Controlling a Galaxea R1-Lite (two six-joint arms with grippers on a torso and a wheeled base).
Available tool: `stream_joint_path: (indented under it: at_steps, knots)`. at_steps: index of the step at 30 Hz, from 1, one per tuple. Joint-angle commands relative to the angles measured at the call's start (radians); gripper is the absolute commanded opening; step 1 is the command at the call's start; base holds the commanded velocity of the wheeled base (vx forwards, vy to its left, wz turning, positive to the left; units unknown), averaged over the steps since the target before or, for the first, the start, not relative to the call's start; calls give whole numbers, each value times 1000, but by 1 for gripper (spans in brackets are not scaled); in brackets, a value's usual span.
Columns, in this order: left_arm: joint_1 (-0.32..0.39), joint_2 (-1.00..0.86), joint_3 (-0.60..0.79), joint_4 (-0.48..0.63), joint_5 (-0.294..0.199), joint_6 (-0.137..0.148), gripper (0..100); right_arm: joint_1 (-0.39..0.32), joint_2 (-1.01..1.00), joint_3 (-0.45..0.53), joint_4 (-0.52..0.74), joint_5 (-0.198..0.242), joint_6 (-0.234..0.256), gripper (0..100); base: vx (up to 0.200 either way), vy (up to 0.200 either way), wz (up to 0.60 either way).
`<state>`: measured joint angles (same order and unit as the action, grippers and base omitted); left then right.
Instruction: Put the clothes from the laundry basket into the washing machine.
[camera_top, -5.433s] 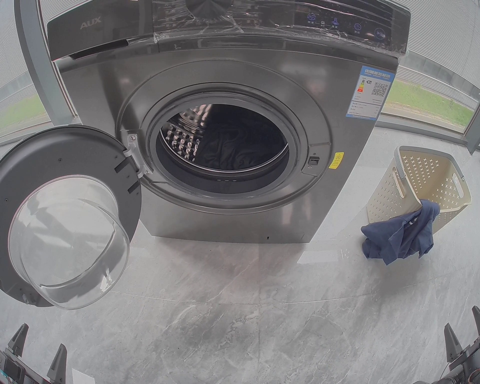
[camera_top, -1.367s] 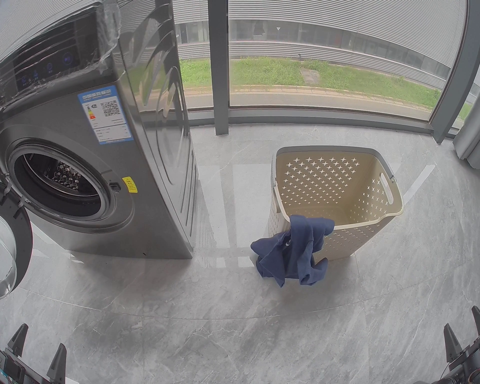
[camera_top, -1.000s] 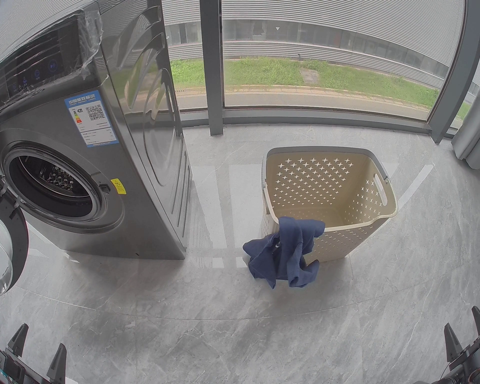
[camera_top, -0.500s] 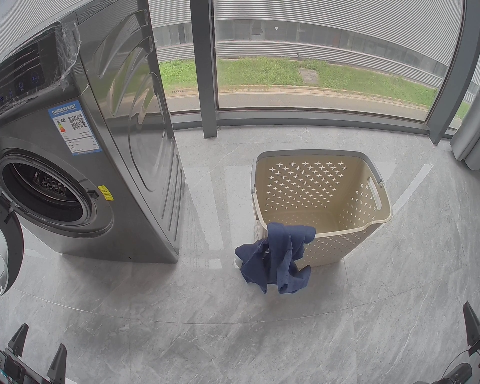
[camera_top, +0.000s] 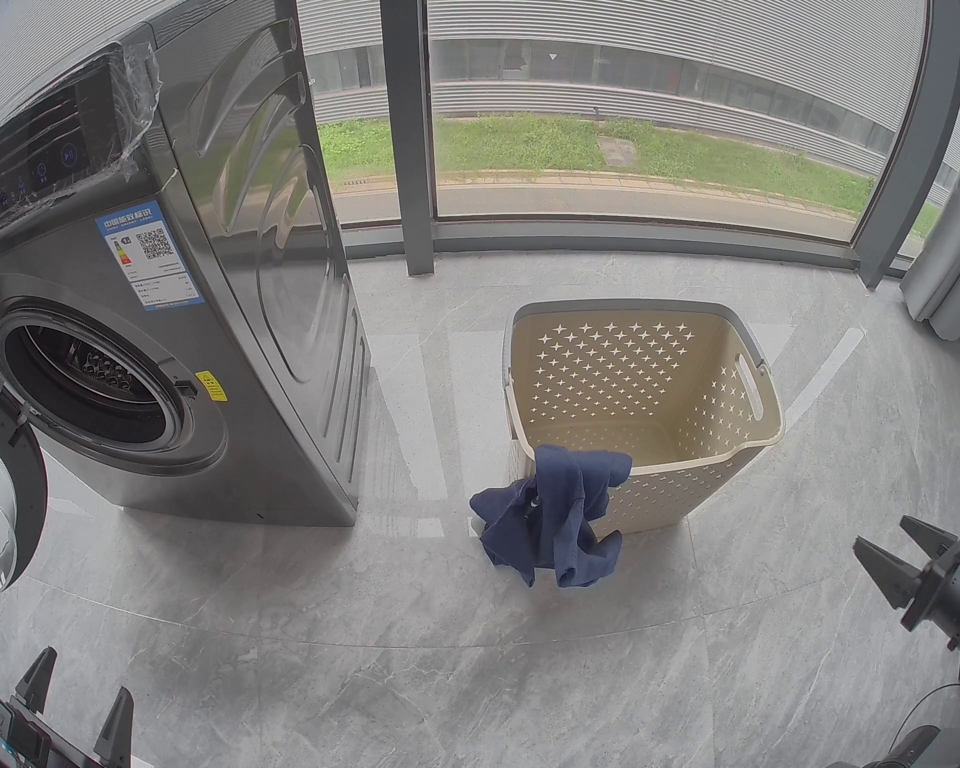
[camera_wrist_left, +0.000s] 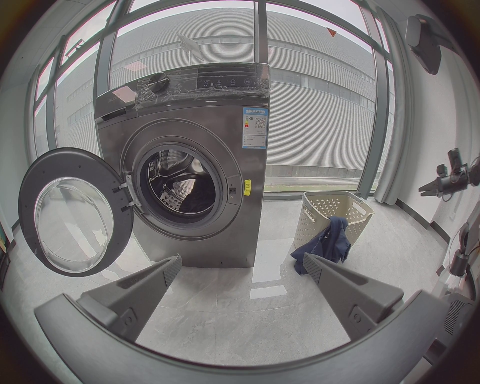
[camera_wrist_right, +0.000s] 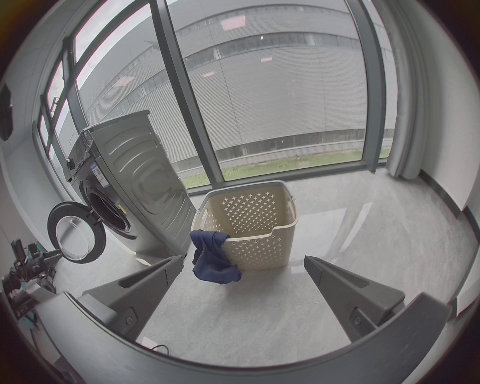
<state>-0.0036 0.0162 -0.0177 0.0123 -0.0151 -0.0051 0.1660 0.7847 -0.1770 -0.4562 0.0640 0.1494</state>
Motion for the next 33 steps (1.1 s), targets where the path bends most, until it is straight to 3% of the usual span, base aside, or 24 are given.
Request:
stream_joint_path:
  at_steps: [1,4,11,17,33]
  knots:
    - [1,-16,12,0,0,1,100,129,513,-22,-265,-4,59,100,0,0,0]
    - [1,-16,12,0,0,1,100,155,593,-35,-311,-13,61,100,0,0,0]
    - [1,-16,12,0,0,1,100,219,778,-91,-464,-84,98,100,0,0,0]
    - [1,-16,12,0,0,-1,100,256,895,-145,-533,-148,101,100,0,0,0]
    - [-1,-15,12,0,0,-1,100,287,1085,-311,-541,-158,125,100,0,0,0]
